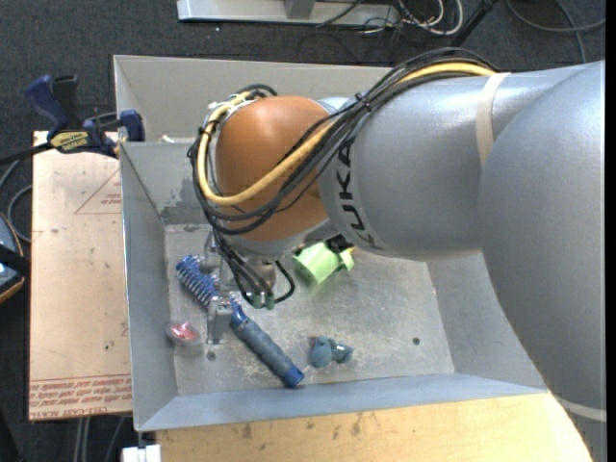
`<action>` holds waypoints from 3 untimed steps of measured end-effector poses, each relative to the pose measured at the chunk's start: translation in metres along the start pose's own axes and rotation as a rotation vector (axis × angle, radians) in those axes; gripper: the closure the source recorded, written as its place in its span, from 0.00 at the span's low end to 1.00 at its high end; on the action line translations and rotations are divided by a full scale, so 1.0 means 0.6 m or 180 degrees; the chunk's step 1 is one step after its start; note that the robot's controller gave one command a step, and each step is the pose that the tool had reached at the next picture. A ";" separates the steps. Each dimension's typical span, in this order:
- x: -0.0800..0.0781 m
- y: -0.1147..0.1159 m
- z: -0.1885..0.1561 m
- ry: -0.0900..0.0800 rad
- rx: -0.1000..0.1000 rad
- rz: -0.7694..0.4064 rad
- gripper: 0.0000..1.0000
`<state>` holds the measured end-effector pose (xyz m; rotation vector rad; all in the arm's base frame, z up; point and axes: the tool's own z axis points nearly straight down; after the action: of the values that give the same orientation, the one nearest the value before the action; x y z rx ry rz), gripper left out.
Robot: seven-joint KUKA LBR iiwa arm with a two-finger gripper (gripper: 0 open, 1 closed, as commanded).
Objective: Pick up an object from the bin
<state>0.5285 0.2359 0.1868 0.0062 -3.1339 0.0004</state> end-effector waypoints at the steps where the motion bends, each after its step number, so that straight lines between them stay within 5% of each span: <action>1: -0.039 -0.146 0.187 -0.0046 -0.0007 -0.1651 0.00; 2: -0.041 -0.147 0.184 -0.0048 -0.0003 -0.1646 1.00; 3: -0.016 -0.155 -0.020 -0.0049 0.0009 -0.2255 1.00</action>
Offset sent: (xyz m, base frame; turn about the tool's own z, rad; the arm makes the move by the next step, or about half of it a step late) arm 0.0204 -0.0905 -0.1168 -0.5217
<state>0.5388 0.1426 0.1991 1.0982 -2.9518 0.0002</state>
